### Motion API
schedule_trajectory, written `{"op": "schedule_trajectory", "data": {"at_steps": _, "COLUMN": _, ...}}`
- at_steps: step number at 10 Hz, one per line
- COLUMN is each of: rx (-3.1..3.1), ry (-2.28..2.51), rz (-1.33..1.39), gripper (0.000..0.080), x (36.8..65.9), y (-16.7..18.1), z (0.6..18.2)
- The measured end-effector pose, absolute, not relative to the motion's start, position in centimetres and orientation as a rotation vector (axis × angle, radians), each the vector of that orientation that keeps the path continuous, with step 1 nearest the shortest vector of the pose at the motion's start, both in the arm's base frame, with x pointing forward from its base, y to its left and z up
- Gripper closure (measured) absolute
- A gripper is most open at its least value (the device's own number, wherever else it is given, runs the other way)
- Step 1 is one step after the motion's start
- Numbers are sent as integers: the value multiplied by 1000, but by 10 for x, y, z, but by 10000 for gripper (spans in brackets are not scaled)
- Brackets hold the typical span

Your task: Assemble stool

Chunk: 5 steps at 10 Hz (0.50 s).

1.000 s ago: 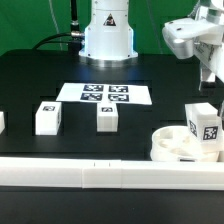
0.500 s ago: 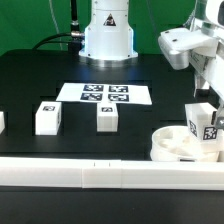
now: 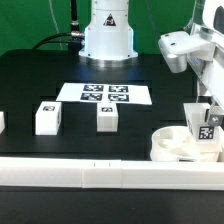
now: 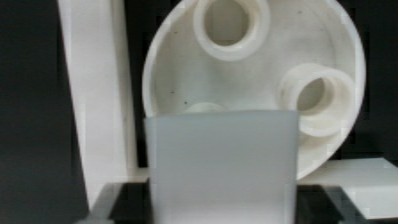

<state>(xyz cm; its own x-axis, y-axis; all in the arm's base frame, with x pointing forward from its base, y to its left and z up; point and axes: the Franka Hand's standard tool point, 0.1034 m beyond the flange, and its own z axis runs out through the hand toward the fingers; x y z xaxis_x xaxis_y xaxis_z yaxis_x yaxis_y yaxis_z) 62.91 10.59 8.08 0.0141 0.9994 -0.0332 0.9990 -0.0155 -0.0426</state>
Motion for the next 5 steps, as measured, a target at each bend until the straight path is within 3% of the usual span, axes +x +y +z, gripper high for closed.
{"op": "schedule_trajectory", "data": {"at_steps": 5, "rx": -2743, "ry": -1522, "rz": 97, "gripper": 462, "x": 627, "y": 102, "z": 80}}
